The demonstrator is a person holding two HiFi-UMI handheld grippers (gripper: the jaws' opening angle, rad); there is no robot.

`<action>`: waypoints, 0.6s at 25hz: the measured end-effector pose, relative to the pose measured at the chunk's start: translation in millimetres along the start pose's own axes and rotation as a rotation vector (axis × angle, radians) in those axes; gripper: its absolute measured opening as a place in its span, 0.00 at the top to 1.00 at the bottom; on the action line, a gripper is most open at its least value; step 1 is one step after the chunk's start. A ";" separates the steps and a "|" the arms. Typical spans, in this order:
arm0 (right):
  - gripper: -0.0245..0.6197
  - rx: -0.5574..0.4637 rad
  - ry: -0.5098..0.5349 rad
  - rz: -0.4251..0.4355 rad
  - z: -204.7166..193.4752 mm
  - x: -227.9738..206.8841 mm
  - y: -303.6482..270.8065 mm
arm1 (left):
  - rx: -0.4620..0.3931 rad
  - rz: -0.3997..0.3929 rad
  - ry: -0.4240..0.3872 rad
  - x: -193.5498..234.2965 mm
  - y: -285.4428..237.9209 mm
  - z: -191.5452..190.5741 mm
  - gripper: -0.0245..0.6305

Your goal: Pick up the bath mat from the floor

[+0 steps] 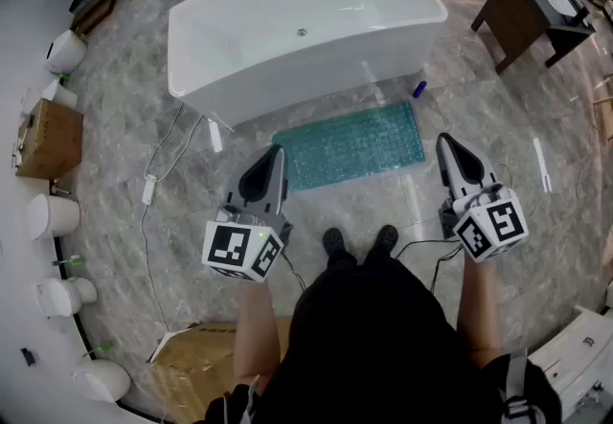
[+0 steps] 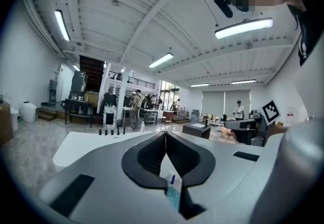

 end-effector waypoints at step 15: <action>0.94 -0.015 -0.051 0.017 -3.5 -37.2 38.2 | 0.006 0.026 -0.001 -54.2 -6.2 0.6 0.94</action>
Point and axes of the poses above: the fingertips, and each gripper's own axes: y backward along the fingers, x to its left, z out of its top, the point moved 6 cm from there along y, backward along the fingers, and after that the axes turned 8 degrees about z, right-handed, at the moved point
